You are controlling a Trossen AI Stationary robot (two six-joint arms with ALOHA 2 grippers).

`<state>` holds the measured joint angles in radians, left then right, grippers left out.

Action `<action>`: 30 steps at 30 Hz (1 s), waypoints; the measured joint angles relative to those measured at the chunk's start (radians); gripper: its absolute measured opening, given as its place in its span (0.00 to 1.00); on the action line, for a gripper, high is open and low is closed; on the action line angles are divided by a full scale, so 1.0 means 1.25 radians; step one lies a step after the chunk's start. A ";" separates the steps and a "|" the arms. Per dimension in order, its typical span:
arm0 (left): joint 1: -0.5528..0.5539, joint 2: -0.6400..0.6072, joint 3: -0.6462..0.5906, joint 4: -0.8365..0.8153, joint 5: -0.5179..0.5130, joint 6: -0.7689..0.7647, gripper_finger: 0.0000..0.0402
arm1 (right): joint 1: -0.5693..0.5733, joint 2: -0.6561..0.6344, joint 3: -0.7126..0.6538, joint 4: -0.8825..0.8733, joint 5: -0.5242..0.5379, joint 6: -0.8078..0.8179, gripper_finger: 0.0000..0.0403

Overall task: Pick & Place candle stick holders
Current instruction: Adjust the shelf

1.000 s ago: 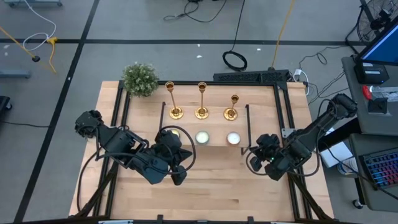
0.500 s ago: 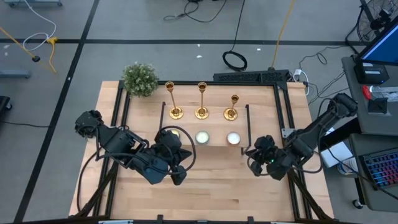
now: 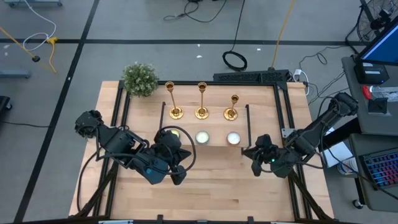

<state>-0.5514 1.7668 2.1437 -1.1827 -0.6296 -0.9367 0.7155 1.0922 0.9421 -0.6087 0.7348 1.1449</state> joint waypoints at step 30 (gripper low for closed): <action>0.016 -0.011 -0.099 -0.311 0.016 -0.428 0.00 | -0.002 -0.027 0.000 0.091 0.085 -0.068 0.00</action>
<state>-0.5315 1.7525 2.0203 -1.5713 -0.6095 -1.4721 0.7136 1.0580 0.9424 -0.4945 0.8413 1.0598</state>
